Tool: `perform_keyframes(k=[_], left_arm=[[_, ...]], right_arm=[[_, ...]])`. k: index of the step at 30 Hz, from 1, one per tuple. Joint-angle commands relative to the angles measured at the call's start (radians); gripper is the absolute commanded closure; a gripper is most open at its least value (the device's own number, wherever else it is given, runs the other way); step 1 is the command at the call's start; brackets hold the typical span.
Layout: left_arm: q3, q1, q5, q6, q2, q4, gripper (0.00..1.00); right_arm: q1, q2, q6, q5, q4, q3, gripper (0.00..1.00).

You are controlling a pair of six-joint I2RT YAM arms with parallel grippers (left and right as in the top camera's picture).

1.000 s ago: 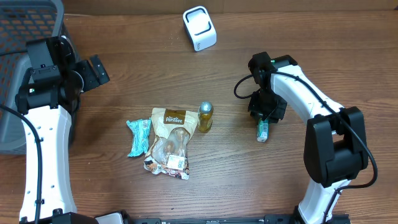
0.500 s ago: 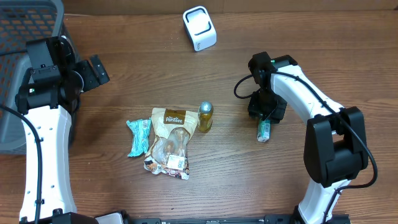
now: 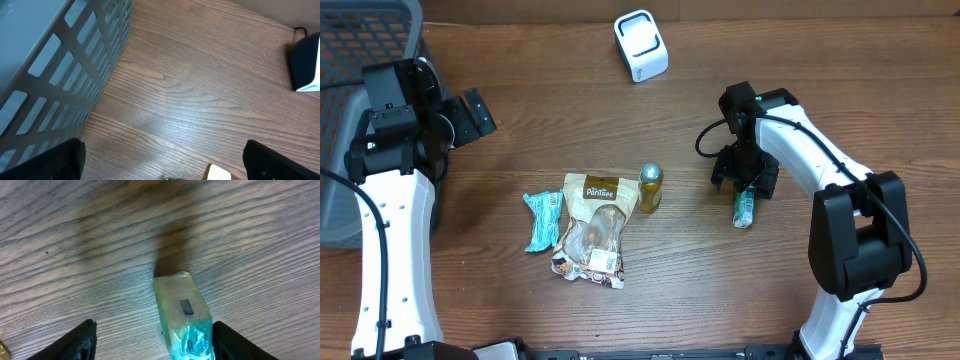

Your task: Scan the item barcode

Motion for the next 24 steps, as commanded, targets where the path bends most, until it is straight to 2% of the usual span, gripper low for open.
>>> perform_keyframes(k=[1,9,17,24], left_arm=[[0.023,-0.002,0.001,0.019,-0.006,0.0,0.0],[0.023,-0.002,0.001,0.019,-0.006,0.0,0.0],[0.023,-0.002,0.001,0.019,-0.006,0.0,0.0],[0.023,-0.002,0.001,0.019,-0.006,0.0,0.01]], right_arm=[[0.0,-0.036,0.0,-0.005,0.003,0.026,0.3],[0.0,-0.036,0.001,-0.02,0.003,0.026,0.3],[0.0,-0.036,-0.002,-0.18,0.007,0.026,0.29],[0.0,-0.036,-0.155,-0.368,0.037,0.026,0.28]])
